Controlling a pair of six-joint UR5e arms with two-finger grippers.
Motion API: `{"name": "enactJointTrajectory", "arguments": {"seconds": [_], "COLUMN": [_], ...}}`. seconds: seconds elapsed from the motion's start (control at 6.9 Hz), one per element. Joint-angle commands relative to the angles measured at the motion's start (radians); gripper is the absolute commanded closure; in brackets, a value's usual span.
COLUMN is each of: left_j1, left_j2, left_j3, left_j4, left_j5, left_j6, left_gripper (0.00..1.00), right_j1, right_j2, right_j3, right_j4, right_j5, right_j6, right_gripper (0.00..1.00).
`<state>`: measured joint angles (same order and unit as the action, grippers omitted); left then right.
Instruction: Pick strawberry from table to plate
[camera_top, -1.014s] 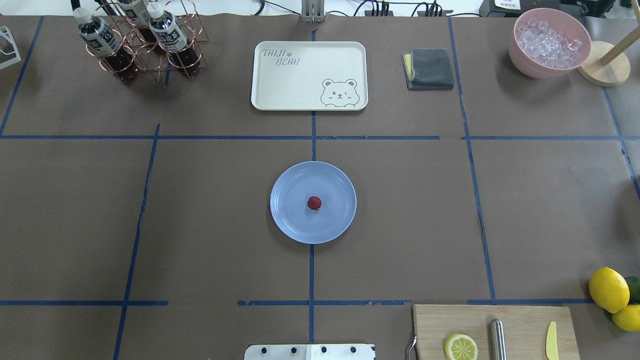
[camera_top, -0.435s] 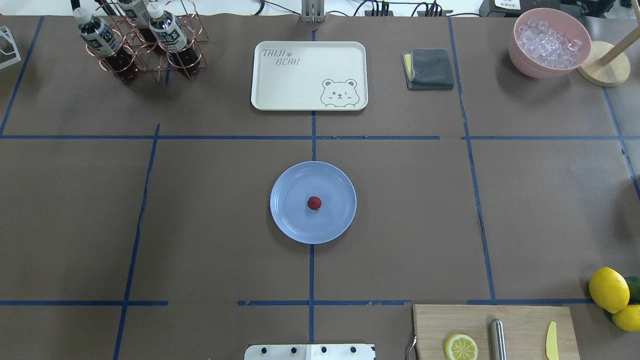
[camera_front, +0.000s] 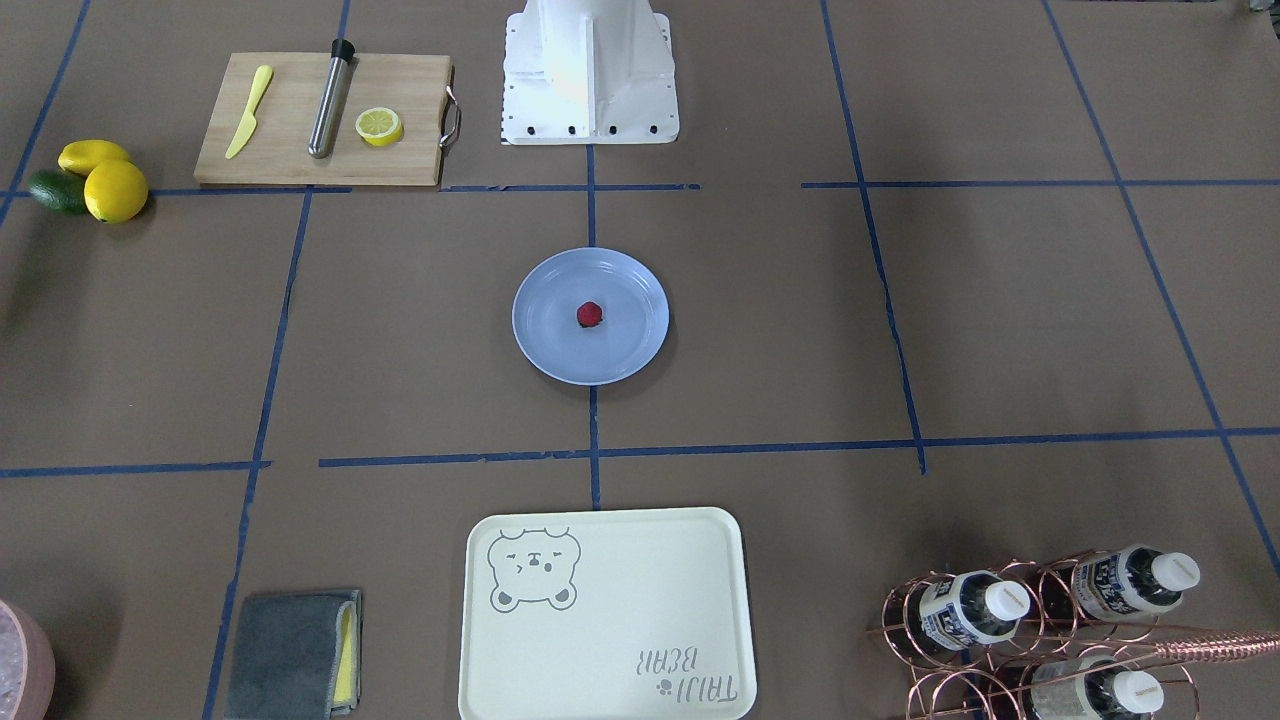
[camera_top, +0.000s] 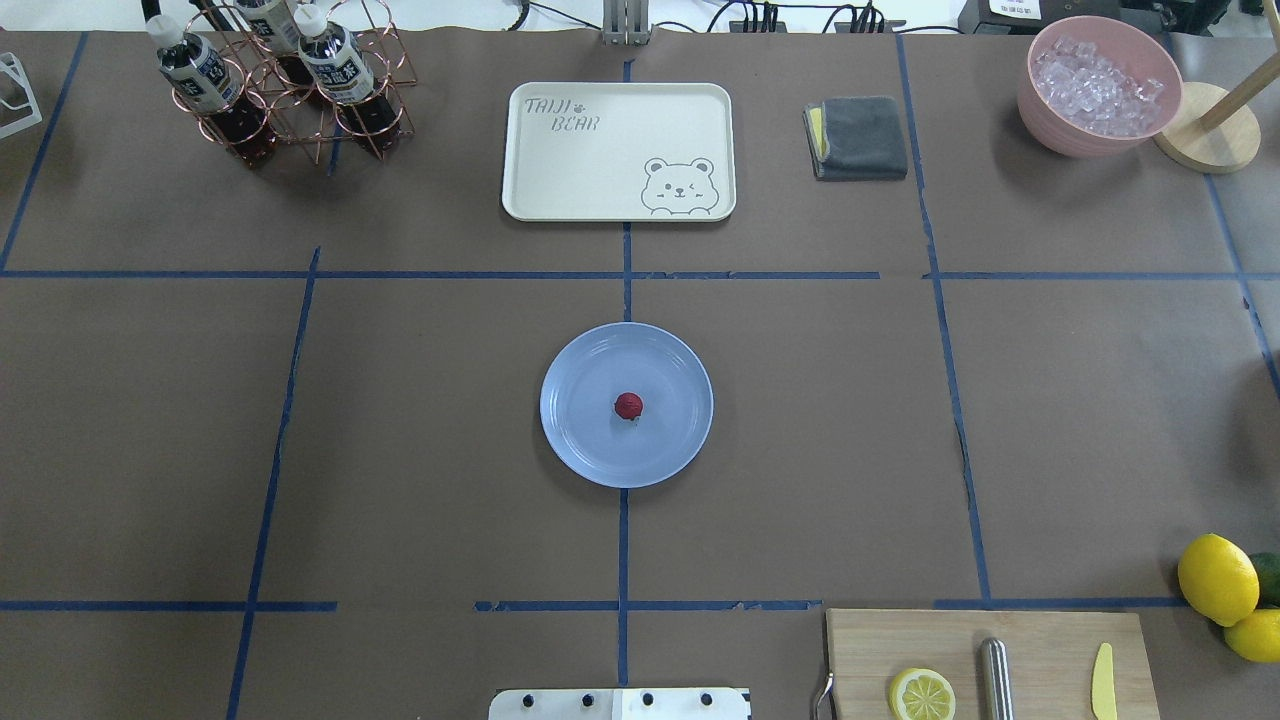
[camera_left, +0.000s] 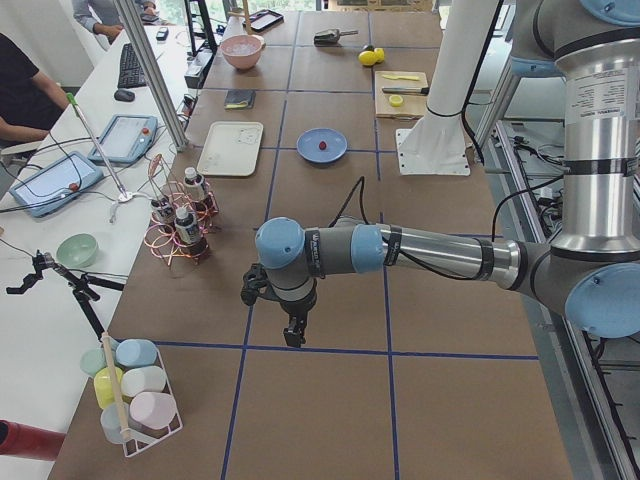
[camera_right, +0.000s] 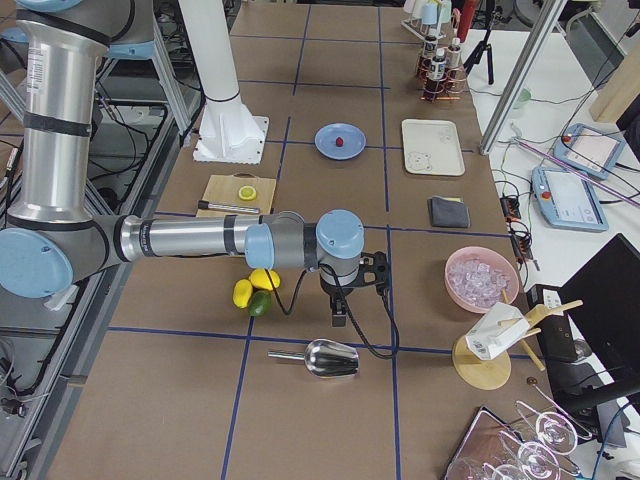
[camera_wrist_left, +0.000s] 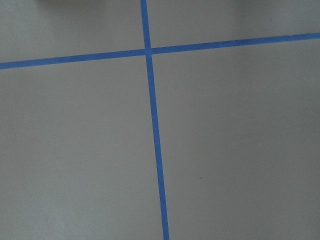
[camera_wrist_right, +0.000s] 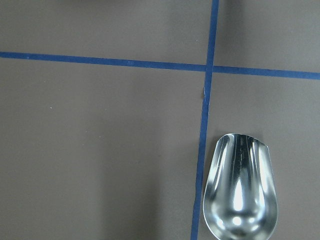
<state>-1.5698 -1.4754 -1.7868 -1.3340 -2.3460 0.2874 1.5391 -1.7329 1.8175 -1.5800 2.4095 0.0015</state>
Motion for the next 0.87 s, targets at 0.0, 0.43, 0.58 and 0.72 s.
{"name": "enactJointTrajectory", "arguments": {"seconds": [0.0, 0.43, 0.58, 0.72], "left_j1": [0.0, 0.0, -0.001, -0.013], "left_j2": [-0.002, -0.011, -0.005, -0.005], "left_j3": [0.001, 0.0, 0.004, 0.006], "left_j4": [-0.002, -0.004, -0.017, -0.027], "left_j5": [0.0, 0.001, 0.0, 0.0], "left_j6": [0.001, -0.007, -0.008, -0.01], "left_gripper": [0.0, 0.0, 0.0, 0.0], "right_j1": [0.0, 0.0, 0.0, 0.0], "right_j2": [-0.001, -0.001, -0.001, -0.001], "right_j3": [-0.001, -0.001, 0.0, 0.0], "right_j4": [0.0, 0.0, 0.0, 0.0], "right_j5": [0.006, 0.006, 0.006, 0.006], "right_j6": [0.0, 0.0, 0.0, 0.002], "right_gripper": [0.0, 0.0, 0.0, 0.0]}}
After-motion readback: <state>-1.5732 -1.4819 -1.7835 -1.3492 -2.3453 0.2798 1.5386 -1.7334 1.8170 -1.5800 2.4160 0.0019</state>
